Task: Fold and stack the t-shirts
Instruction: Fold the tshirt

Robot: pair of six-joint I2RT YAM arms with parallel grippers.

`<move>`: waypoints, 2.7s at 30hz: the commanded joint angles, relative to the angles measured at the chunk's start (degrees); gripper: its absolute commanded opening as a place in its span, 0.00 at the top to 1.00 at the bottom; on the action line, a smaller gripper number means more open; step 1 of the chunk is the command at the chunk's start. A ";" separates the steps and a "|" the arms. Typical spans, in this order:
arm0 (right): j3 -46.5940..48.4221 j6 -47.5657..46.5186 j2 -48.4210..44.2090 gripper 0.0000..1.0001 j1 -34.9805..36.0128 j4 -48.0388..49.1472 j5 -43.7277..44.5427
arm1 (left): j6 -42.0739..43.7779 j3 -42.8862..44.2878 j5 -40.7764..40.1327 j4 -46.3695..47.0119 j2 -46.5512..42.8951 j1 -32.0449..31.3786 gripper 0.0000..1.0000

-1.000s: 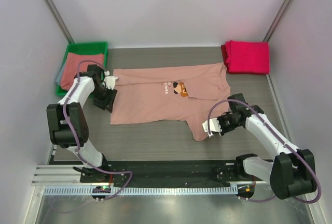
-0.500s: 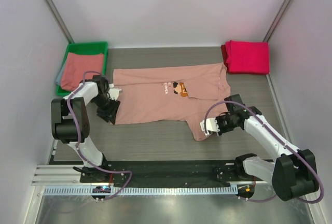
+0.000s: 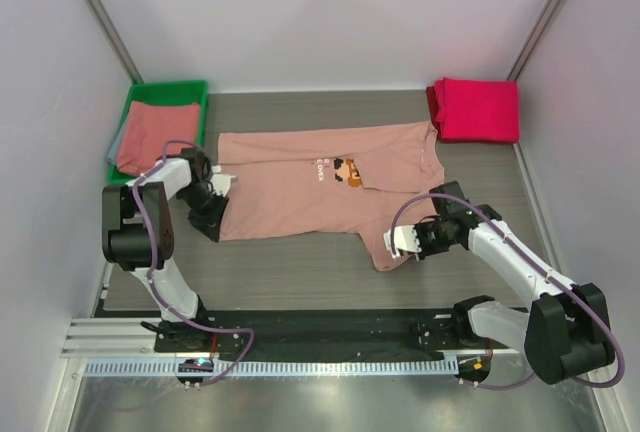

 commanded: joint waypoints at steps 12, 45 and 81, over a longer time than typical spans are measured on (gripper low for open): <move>10.08 23.73 -2.84 0.99 -0.13 3.25 5.92 | 5.11 5.57 4.82 -5.56 -3.36 -0.06 1.00; 43.13 42.82 28.80 0.99 -9.09 26.80 11.37 | 3.71 41.78 1.05 -6.10 16.14 0.12 1.00; 61.59 54.87 49.43 0.61 -8.13 13.66 -3.12 | -1.31 49.95 -3.78 -3.28 21.68 -8.05 0.64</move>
